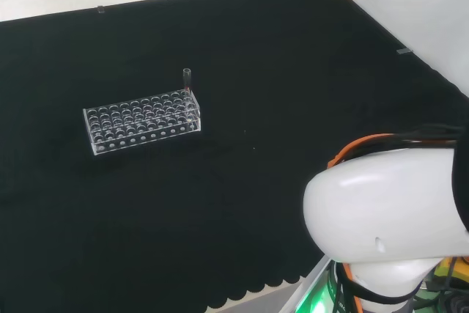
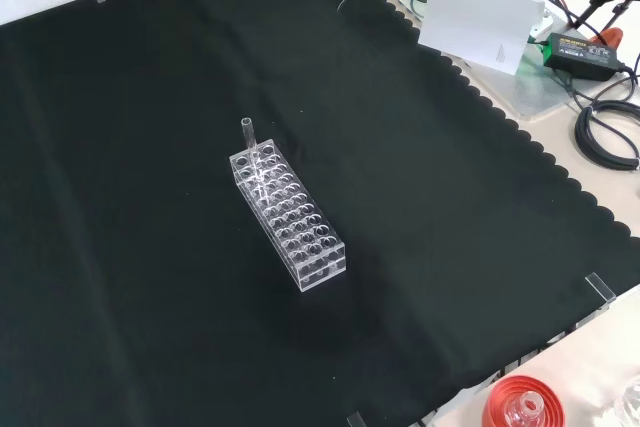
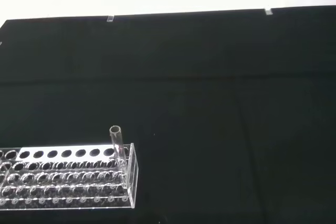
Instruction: Pick up the test tube.
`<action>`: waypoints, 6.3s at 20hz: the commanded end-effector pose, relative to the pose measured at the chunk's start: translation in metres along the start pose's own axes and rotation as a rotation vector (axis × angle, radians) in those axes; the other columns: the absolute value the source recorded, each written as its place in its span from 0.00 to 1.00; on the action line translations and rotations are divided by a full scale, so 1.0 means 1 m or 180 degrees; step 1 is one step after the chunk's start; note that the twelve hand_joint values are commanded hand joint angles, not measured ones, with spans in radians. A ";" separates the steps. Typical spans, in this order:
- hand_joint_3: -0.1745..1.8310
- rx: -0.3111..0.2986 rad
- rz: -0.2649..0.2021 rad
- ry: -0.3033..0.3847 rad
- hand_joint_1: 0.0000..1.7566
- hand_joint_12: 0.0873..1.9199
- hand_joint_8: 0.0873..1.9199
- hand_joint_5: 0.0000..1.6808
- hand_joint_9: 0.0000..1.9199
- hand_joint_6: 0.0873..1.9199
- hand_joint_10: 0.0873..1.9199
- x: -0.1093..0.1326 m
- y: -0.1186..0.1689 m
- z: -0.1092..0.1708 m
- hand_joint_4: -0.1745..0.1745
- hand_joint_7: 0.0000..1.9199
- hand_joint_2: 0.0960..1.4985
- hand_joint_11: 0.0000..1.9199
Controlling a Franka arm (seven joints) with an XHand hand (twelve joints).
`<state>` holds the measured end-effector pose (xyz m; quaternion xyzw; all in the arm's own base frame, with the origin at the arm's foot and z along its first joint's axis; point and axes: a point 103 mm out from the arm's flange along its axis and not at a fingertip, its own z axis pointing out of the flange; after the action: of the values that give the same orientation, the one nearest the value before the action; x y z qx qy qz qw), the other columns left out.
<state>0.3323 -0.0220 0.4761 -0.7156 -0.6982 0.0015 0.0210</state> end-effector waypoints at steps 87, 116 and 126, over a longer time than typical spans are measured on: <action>0.47 0.1305 -0.0933 0.0085 0.64 0.72 0.32 0.45 0.45 0.41 0.35 0.083 0.193 0.292 0.06 0.58 0.33 0.23; 0.46 0.0885 -0.0958 -0.0207 0.82 0.62 0.27 0.80 0.70 0.25 0.15 0.096 0.202 0.274 0.00 0.77 0.33 0.42; 0.48 0.0801 -0.0977 -0.0243 0.82 0.62 0.26 0.81 0.71 0.24 0.15 0.093 0.203 0.252 0.00 0.79 0.30 0.42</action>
<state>0.5296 0.0742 0.2134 -0.5926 -0.7925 0.1140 0.0881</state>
